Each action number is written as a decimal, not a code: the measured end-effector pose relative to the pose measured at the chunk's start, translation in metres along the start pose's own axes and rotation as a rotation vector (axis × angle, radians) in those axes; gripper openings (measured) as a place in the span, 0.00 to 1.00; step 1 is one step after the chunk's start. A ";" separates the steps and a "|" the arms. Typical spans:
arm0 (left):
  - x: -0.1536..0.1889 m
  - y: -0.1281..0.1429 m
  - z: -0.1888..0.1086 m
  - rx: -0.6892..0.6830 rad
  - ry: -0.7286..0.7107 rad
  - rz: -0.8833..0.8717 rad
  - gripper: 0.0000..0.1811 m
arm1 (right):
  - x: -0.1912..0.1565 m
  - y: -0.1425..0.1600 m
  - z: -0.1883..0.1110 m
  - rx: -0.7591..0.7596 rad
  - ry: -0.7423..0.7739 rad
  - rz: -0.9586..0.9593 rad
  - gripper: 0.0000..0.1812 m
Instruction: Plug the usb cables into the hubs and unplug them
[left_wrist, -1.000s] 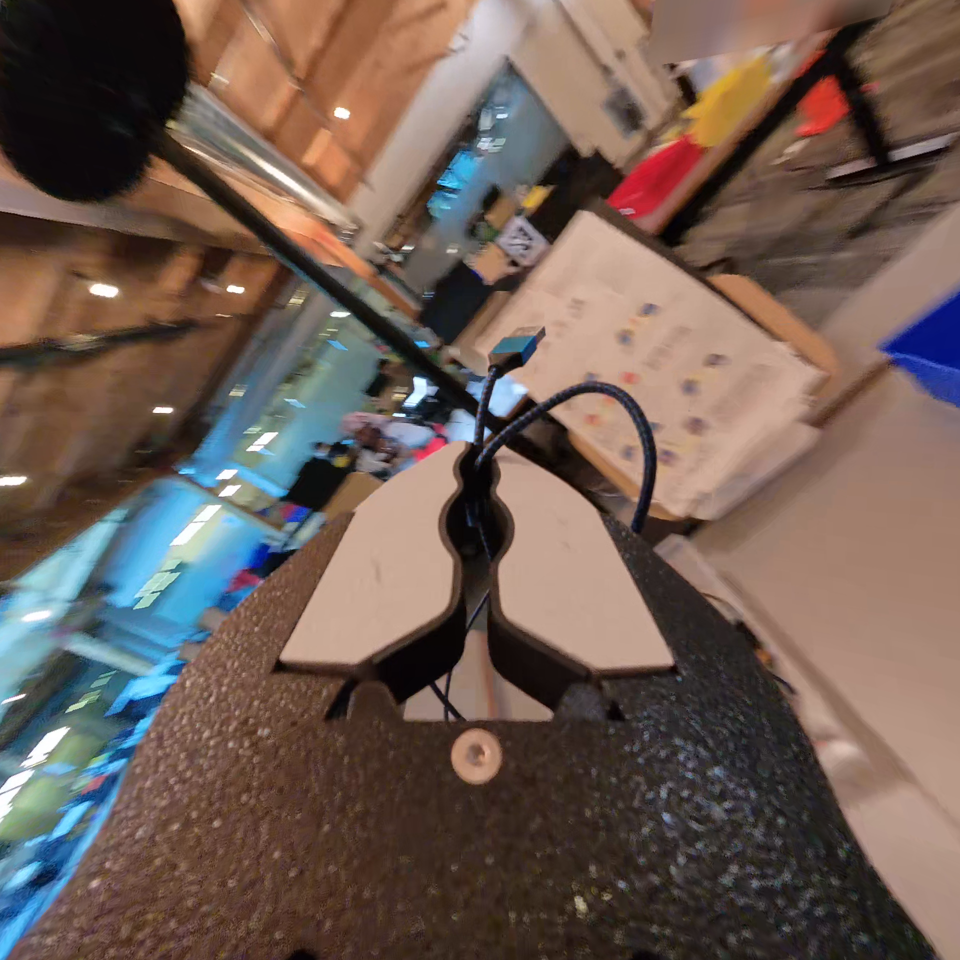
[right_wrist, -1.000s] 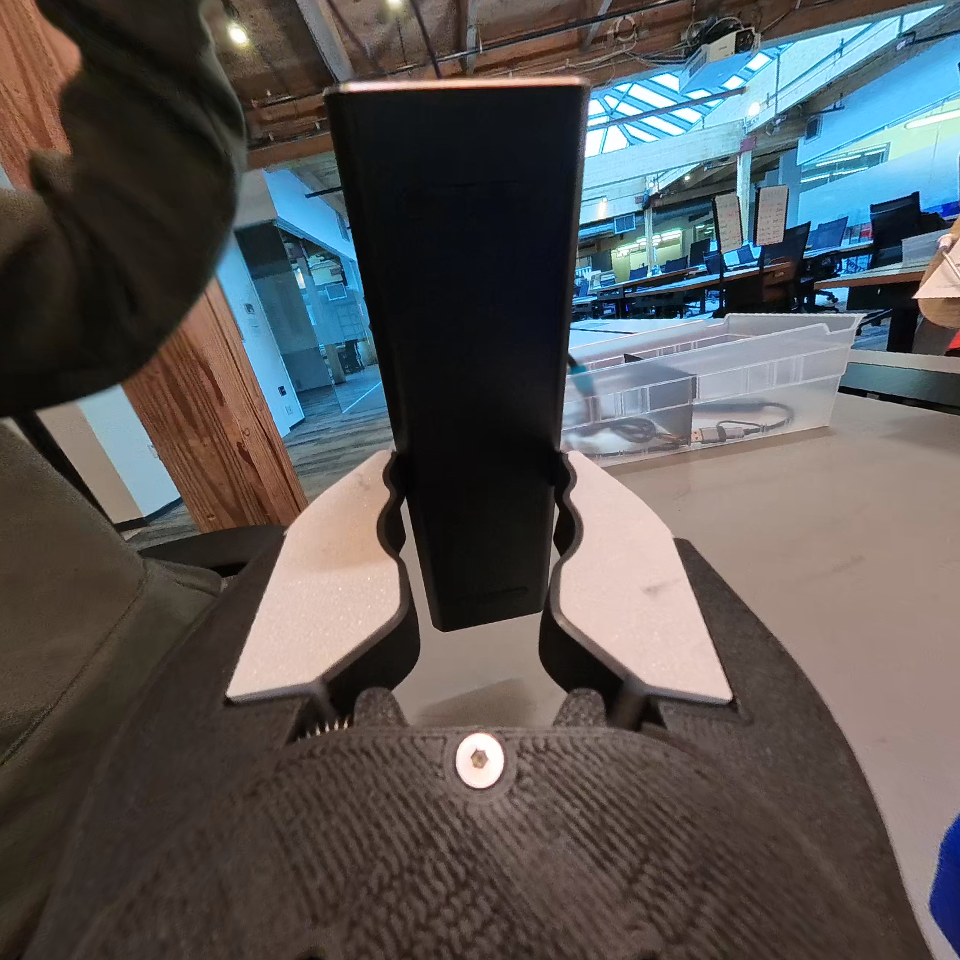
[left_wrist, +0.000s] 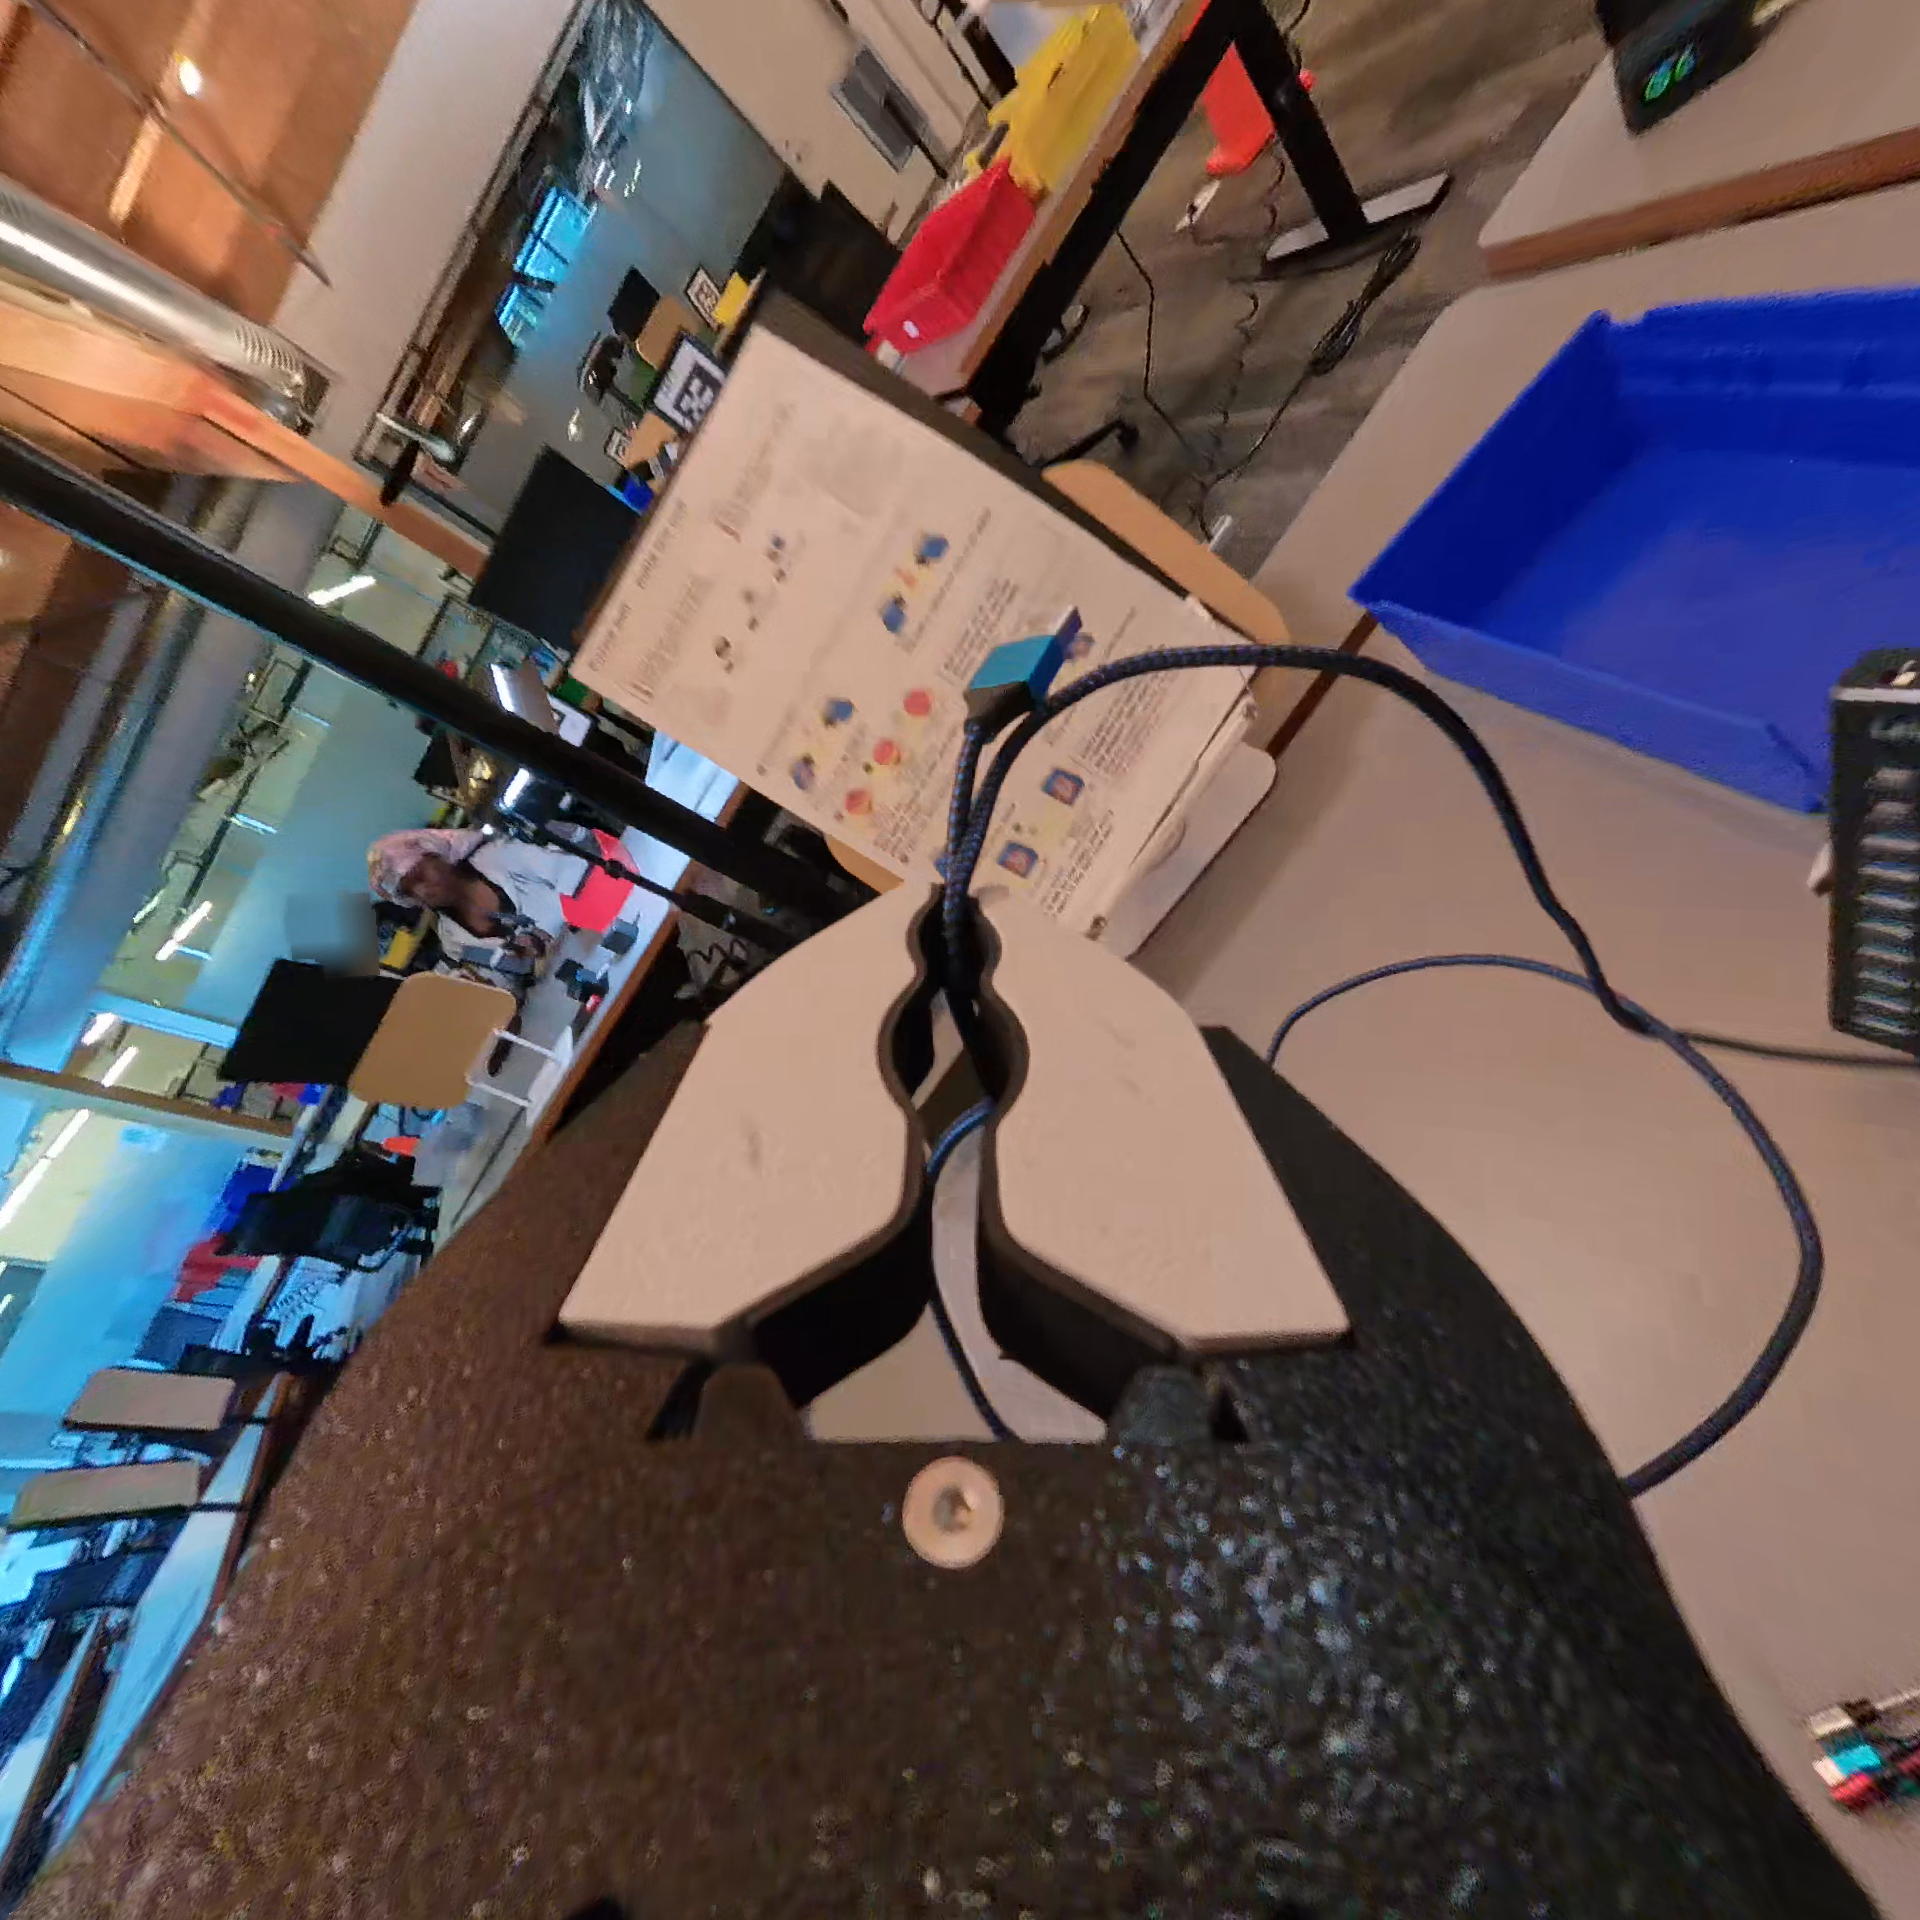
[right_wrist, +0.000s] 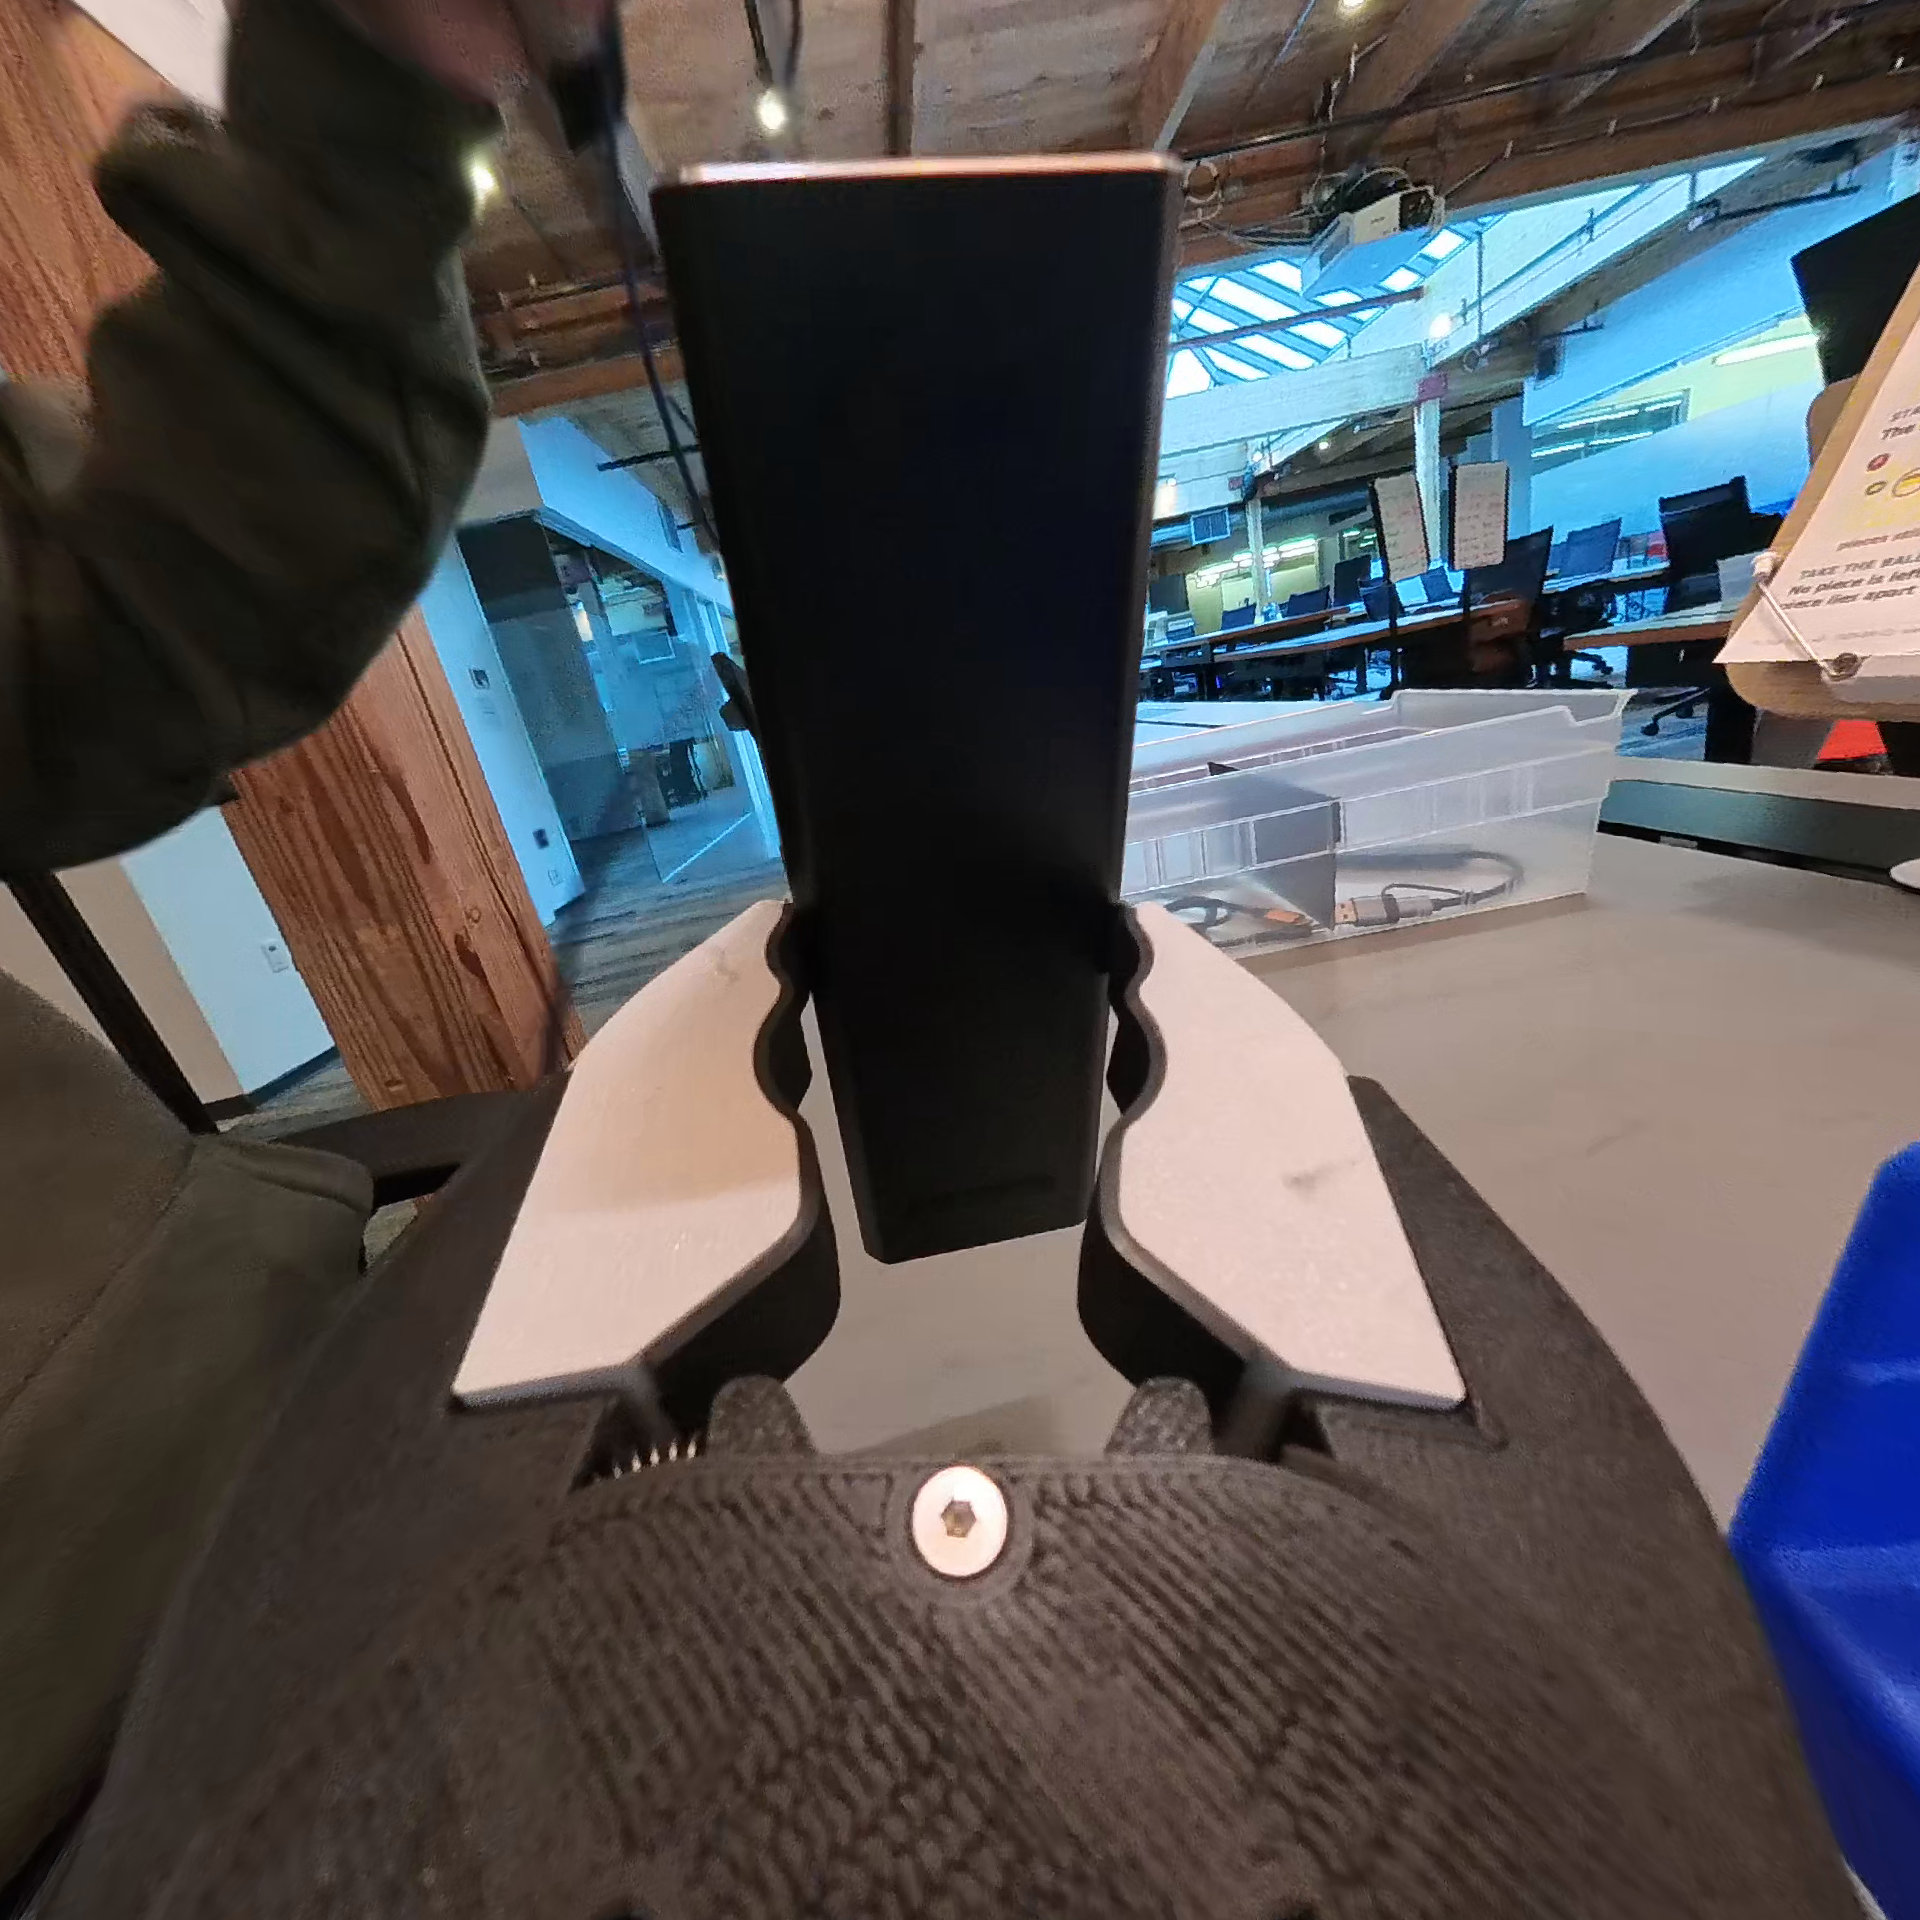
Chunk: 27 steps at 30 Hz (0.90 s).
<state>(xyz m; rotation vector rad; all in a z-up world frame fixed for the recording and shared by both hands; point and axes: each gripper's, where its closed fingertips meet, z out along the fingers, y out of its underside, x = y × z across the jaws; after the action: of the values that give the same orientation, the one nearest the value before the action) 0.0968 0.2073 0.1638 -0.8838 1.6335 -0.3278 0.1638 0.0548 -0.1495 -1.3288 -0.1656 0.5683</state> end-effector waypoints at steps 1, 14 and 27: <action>0.007 0.014 0.010 -0.009 -0.005 -0.009 0.01 | 0.000 0.000 0.000 0.001 0.000 -0.002 0.31; -0.093 -0.001 0.051 0.080 -0.177 -0.191 0.01 | -0.002 0.003 0.002 -0.020 -0.013 -0.010 0.31; -0.160 -0.059 0.019 0.231 -0.250 -0.240 0.01 | -0.005 0.004 0.003 -0.027 -0.026 -0.021 0.31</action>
<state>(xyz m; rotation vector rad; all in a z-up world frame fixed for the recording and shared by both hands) 0.1393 0.2835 0.3114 -0.9054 1.2345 -0.5389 0.1572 0.0554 -0.1513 -1.3448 -0.2088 0.5676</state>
